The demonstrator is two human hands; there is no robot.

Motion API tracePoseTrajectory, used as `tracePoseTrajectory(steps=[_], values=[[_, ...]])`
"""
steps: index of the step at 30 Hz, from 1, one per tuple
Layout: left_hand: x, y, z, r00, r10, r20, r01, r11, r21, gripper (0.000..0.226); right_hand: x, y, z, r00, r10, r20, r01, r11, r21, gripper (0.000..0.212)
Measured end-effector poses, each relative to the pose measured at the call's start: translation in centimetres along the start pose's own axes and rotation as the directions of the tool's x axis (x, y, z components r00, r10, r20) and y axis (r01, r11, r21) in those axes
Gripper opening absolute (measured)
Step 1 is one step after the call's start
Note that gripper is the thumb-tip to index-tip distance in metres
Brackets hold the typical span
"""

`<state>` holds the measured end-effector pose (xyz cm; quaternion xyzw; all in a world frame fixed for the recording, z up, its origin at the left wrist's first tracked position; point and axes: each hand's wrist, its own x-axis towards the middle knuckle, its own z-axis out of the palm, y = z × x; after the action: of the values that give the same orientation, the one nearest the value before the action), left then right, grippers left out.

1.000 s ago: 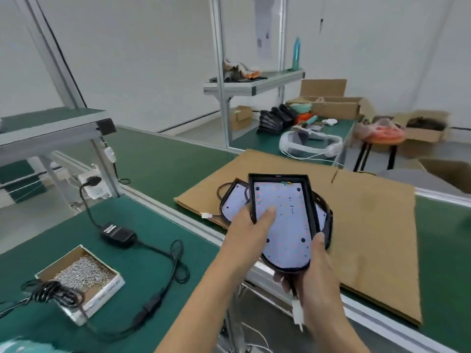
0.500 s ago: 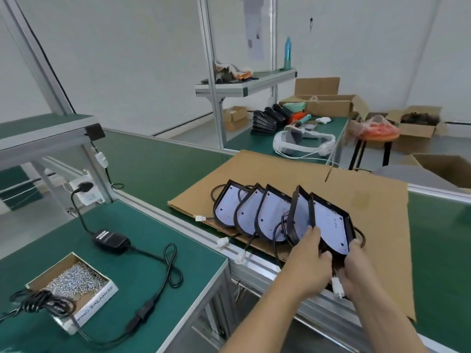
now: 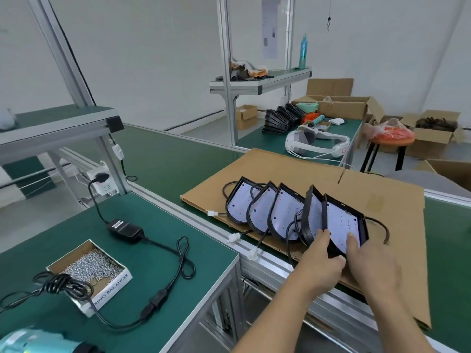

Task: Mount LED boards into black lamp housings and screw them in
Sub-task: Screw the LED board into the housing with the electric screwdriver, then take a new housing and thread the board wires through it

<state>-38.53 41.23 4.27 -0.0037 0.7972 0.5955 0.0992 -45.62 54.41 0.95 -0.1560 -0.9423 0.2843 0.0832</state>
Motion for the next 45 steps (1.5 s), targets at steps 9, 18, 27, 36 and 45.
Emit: tracePoseTrajectory(steps=[9,18,27,36,45], values=[[-6.0,-1.5,-3.1,0.986,0.104,-0.128,-0.103,0.995,0.016,0.05,-1.8,0.5,-0.9,1.0,-0.023,-0.009,0.022,0.994,-0.103,0.076],[-21.7,-5.2,-11.9,0.659,0.106,-0.745,-0.159,0.987,-0.001,0.033,-12.9,-8.7,1.5,0.848,-0.462,-0.261,0.527,0.788,0.318,0.065],[-40.2,-15.0,-21.1,0.047,-0.125,-0.991,0.14,0.983,-0.117,0.025,-36.5,-19.8,8.0,0.294,-0.953,0.067,0.517,0.218,0.828,0.023],[-44.2,-21.3,-27.2,-0.062,-0.211,-0.975,0.422,0.88,-0.217,0.042,-48.7,-25.1,15.7,-0.128,-0.89,0.438,0.638,0.265,0.723,0.032],[-44.8,-22.6,-27.5,-0.117,-0.15,-0.982,0.349,0.919,-0.182,0.049,-56.0,-37.7,19.4,-0.232,-0.835,0.499,0.601,0.28,0.749,0.019]])
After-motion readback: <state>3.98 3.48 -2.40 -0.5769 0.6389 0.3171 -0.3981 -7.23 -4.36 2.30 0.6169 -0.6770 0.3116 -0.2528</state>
